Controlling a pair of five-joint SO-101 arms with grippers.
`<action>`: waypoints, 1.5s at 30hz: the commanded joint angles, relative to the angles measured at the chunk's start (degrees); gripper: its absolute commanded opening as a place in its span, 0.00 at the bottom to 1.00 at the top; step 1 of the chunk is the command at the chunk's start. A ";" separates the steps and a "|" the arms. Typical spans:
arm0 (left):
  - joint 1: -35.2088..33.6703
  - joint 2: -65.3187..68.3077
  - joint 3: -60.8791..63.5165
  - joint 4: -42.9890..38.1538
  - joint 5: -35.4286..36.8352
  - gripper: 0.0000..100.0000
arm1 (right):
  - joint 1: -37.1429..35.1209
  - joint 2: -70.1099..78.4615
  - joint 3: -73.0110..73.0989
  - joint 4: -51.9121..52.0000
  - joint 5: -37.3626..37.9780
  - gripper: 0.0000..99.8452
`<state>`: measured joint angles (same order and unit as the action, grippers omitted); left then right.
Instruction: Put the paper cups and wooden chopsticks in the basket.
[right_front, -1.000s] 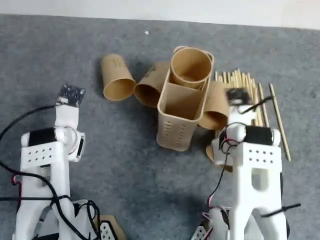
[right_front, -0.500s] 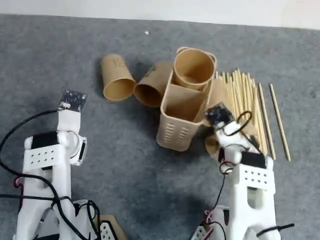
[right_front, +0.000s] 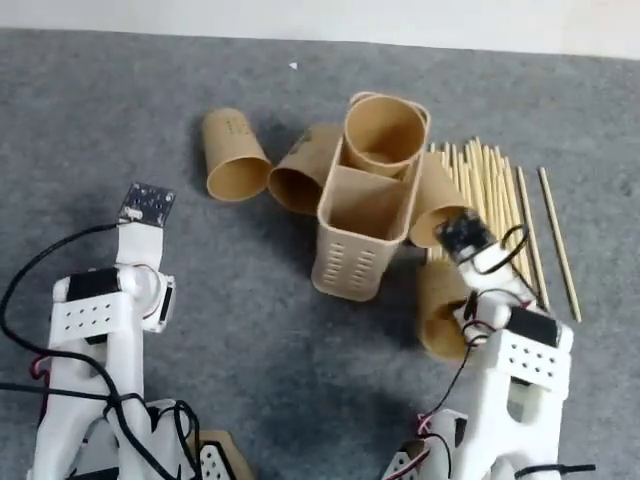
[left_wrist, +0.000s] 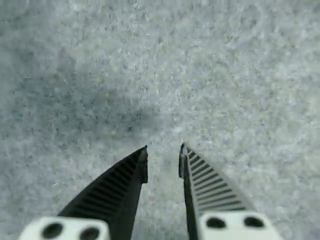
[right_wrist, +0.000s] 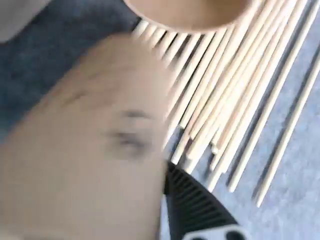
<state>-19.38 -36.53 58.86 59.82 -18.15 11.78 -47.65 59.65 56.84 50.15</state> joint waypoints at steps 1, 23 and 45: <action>-0.13 -1.01 0.04 -2.29 -0.18 0.13 | -0.40 -4.79 -15.52 14.81 -7.21 0.00; 2.33 -1.27 3.56 -6.24 3.43 0.13 | -22.11 45.23 -95.96 29.67 -42.46 0.00; 3.21 -1.27 3.65 -6.07 3.43 0.13 | -28.26 58.07 -102.29 44.00 -47.74 0.01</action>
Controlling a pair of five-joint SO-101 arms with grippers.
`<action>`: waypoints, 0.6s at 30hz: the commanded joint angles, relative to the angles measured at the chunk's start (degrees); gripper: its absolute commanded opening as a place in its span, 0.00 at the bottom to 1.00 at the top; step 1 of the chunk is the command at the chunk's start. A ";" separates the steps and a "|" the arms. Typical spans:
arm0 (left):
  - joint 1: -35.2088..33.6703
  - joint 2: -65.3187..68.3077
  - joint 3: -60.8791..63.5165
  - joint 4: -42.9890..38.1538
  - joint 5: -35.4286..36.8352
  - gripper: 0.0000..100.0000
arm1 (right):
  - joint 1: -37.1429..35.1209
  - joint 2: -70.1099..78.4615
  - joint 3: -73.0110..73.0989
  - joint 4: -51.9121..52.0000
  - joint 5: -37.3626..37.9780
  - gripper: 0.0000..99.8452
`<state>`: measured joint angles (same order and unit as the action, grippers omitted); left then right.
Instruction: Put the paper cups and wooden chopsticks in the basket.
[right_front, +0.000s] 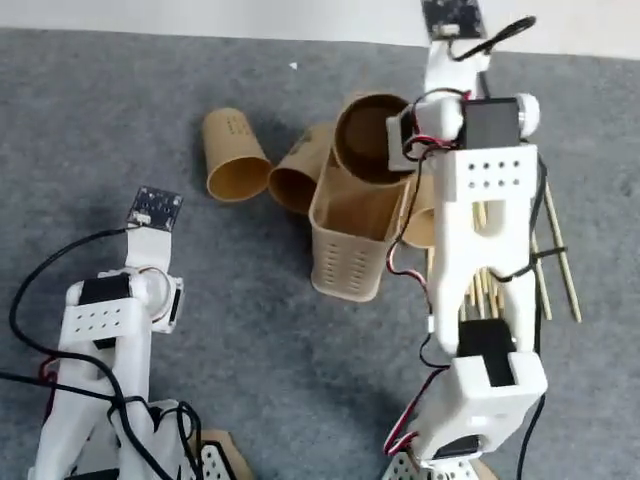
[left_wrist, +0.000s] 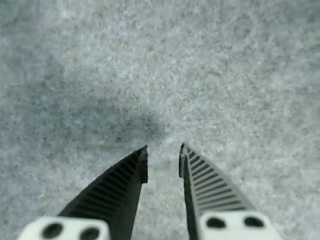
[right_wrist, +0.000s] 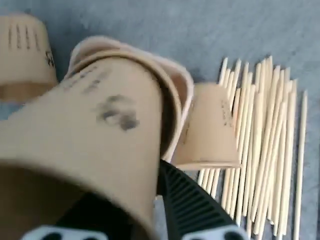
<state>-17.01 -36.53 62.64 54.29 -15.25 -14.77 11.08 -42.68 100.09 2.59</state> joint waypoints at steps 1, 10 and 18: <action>0.84 -1.27 -0.13 -0.53 0.53 0.13 | -1.80 -0.48 -0.75 0.75 -0.18 0.01; 0.92 -1.27 -0.13 -0.53 0.53 0.13 | -1.98 -0.40 -11.74 -6.64 -0.09 0.41; 0.84 -1.19 -3.03 -7.74 0.26 0.13 | 1.01 -0.40 -13.23 -11.03 -0.09 0.52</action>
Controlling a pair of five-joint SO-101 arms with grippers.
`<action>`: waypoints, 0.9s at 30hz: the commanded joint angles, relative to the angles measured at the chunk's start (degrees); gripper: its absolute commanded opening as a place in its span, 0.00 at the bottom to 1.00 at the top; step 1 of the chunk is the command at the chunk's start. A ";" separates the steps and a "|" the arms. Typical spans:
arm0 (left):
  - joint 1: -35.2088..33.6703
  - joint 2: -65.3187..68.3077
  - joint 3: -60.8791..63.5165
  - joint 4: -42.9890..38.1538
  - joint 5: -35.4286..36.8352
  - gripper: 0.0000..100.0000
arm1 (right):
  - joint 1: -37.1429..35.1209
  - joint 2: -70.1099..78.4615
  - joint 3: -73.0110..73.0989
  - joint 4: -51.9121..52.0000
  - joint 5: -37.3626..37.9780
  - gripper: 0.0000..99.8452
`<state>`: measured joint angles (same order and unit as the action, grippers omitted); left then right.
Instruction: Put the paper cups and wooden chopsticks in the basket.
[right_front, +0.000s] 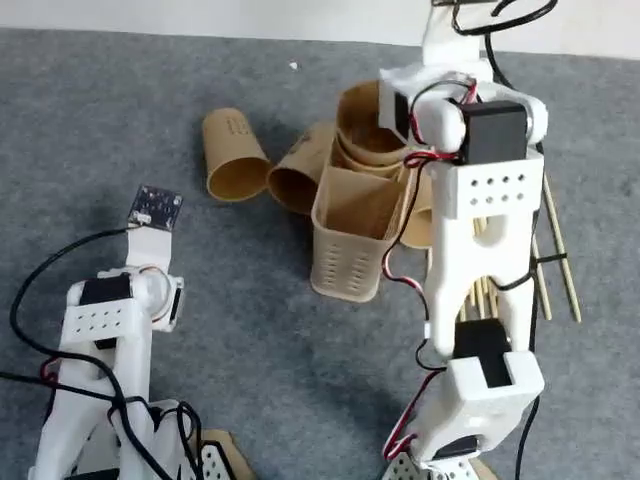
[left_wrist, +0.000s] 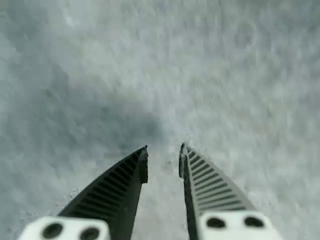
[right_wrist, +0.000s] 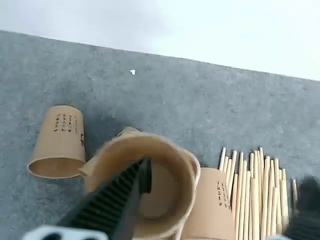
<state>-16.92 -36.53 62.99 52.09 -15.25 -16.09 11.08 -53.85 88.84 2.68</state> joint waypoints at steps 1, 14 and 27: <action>0.75 -1.01 -4.79 -7.38 0.26 0.13 | 3.47 -0.40 -2.07 0.75 -0.18 0.52; 7.60 24.57 -43.65 4.40 -7.65 0.24 | 18.59 -13.32 8.66 12.35 7.65 0.41; 10.77 42.77 -66.33 13.45 -8.09 0.24 | 22.46 -58.59 99.47 -24.31 13.98 0.41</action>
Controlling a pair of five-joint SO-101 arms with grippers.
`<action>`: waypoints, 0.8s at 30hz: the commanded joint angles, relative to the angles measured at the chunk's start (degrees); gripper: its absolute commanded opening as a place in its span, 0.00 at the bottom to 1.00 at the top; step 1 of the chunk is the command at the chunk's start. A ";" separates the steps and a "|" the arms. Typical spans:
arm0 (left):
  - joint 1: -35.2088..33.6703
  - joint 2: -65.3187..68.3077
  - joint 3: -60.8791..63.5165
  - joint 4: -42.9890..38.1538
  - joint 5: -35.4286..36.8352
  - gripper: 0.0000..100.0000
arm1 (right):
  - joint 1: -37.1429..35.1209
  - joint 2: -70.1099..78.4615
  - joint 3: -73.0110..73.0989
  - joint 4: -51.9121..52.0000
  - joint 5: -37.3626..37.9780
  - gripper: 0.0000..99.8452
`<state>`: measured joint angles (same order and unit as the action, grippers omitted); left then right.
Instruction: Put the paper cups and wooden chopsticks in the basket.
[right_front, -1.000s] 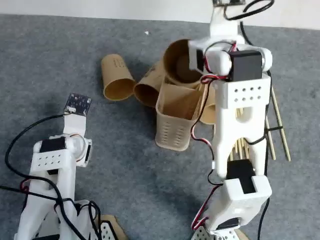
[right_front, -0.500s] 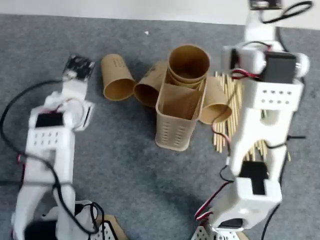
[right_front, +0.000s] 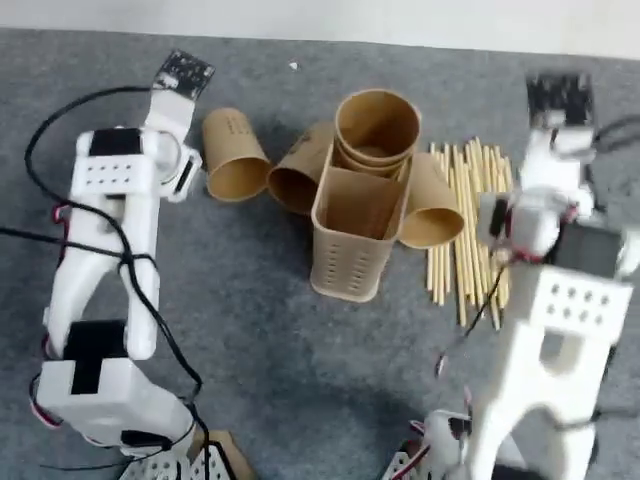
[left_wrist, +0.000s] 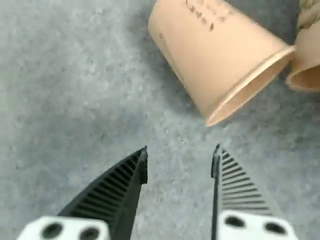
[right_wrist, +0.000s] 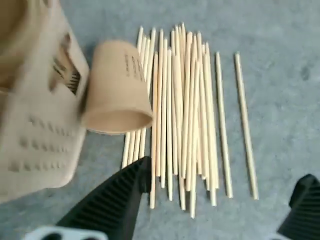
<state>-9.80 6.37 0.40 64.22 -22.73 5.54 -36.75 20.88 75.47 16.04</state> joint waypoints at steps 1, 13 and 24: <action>4.70 -0.13 -3.74 1.41 -1.67 0.24 | 0.84 -13.58 31.08 -13.23 0.62 0.41; 7.69 10.77 -8.04 -8.70 -6.51 0.24 | 0.75 -28.09 49.89 -19.74 -2.64 0.41; 3.74 30.73 -34.42 -9.67 -6.24 0.23 | 0.75 -38.73 57.36 -20.53 -2.99 0.41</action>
<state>-3.38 34.07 -24.04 55.43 -28.97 5.98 -72.97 77.76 55.69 13.58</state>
